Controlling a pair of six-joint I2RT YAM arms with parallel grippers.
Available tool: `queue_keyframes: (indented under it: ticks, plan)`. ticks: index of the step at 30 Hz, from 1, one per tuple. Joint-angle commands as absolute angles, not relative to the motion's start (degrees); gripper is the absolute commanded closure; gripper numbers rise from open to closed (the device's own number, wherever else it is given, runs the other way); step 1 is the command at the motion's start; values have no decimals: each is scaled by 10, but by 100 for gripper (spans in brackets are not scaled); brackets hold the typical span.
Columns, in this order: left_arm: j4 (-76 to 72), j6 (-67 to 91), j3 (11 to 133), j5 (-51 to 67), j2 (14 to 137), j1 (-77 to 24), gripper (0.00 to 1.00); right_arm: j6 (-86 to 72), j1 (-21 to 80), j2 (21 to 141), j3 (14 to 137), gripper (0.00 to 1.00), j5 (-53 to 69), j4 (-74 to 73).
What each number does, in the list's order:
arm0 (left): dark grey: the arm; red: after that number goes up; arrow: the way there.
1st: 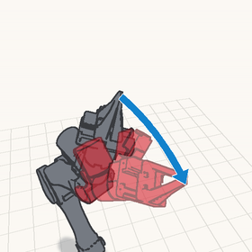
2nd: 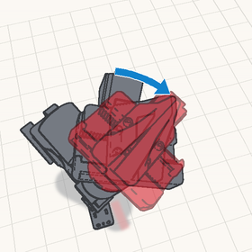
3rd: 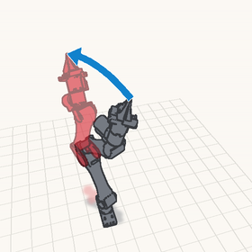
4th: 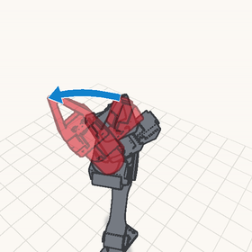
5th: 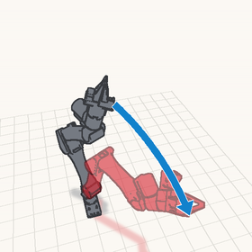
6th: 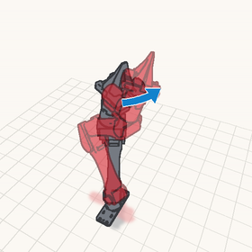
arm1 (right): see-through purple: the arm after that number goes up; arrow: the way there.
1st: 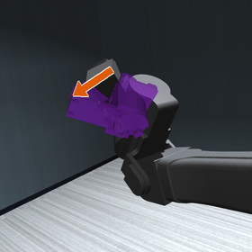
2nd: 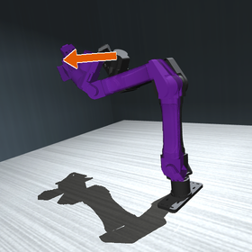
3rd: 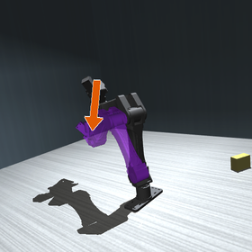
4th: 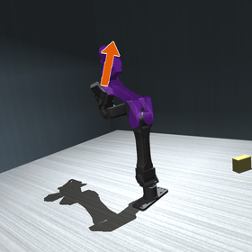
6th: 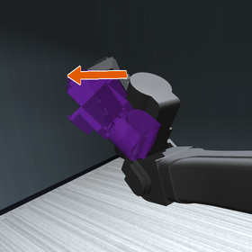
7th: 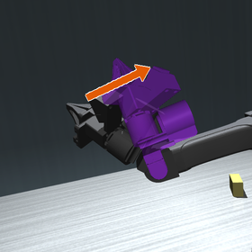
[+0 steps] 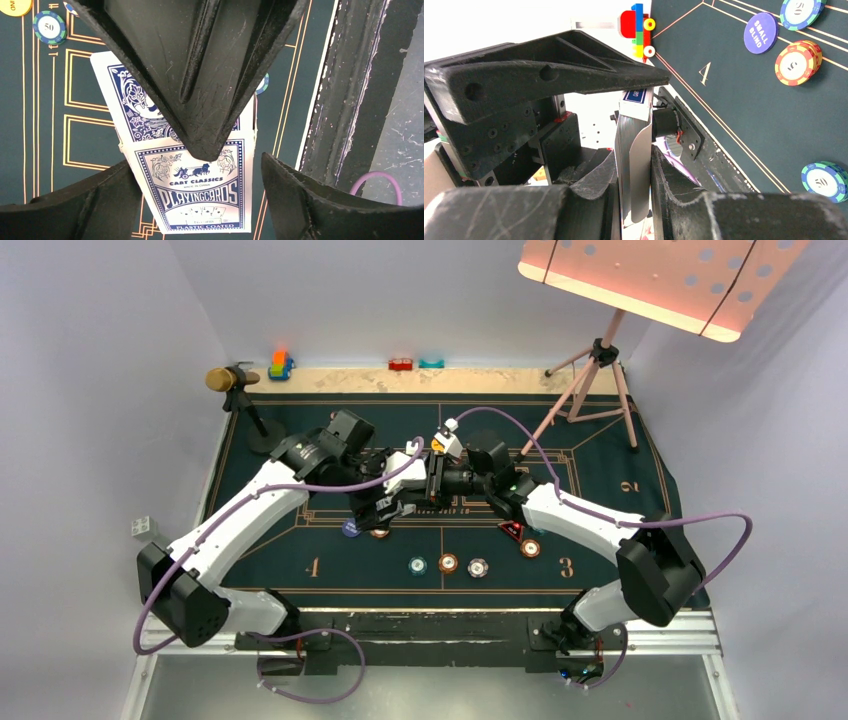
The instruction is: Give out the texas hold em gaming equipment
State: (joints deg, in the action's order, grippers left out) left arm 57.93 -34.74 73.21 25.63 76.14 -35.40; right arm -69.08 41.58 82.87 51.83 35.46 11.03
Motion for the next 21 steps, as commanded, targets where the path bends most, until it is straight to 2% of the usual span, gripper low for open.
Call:
queue_keyframes:
  ticks: [1, 8, 10, 16, 18, 21]
  plan:
    - [572, -355, 748, 283, 774, -356, 17, -698, 417, 813, 541, 90, 359, 133]
    - [572, -350, 752, 278, 768, -355, 34, -693, 417, 811, 542, 89, 359, 125]
    - [575, -348, 754, 277, 761, -354, 40, -687, 417, 812, 542, 87, 362, 120]
    - [597, -349, 755, 277, 746, -355, 60, -661, 410, 805, 539, 60, 366, 91]
    - [605, -350, 752, 273, 741, -354, 62, -643, 404, 803, 544, 52, 364, 65]
    - [614, -351, 748, 269, 735, -355, 61, -611, 399, 802, 559, 46, 359, 28]
